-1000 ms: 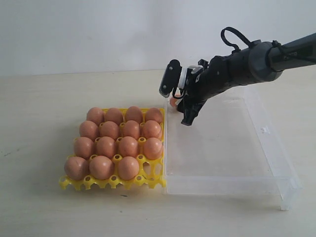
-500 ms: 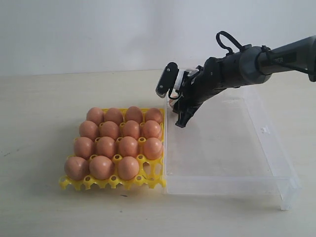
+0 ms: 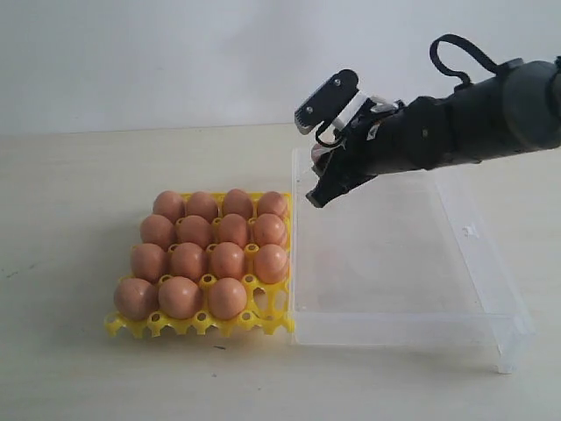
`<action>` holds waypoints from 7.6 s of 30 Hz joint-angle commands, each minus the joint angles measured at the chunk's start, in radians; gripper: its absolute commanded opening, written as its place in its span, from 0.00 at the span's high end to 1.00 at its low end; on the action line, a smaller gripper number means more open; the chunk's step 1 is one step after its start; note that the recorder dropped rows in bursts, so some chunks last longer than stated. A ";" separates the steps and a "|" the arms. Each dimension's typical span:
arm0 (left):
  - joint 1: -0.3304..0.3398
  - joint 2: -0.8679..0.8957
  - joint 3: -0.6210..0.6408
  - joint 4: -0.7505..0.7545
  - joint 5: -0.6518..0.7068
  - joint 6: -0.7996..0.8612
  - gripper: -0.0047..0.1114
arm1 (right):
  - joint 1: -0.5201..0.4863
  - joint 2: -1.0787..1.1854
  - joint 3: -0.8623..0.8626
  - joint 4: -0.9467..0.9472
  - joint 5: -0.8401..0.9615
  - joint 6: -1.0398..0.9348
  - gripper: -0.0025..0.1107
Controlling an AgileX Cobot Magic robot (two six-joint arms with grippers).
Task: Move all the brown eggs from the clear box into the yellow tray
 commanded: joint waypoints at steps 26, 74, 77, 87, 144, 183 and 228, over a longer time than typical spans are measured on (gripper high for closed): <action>-0.003 -0.006 -0.004 -0.002 -0.009 0.000 0.96 | 0.237 -0.155 0.539 -0.547 -0.669 1.096 0.98; -0.003 -0.006 -0.004 -0.002 -0.009 0.000 0.96 | 0.237 -0.408 0.514 -0.187 -0.581 0.714 0.98; -0.003 -0.006 -0.004 -0.002 -0.009 0.000 0.96 | 0.191 -0.575 0.542 -0.123 -0.458 0.619 0.98; -0.003 -0.006 -0.004 -0.002 -0.009 0.000 0.96 | -0.021 -0.902 0.699 -0.118 -0.419 0.619 0.98; -0.003 -0.006 -0.004 -0.002 -0.009 0.000 0.96 | -0.325 -1.947 1.138 0.021 -0.002 0.604 0.98; -0.003 -0.006 -0.004 -0.002 -0.009 0.000 0.96 | -0.325 -1.947 1.138 -0.036 0.160 0.581 0.98; -0.003 -0.006 -0.004 -0.002 -0.009 0.000 0.96 | -0.349 -1.947 1.138 -0.156 0.163 0.581 0.98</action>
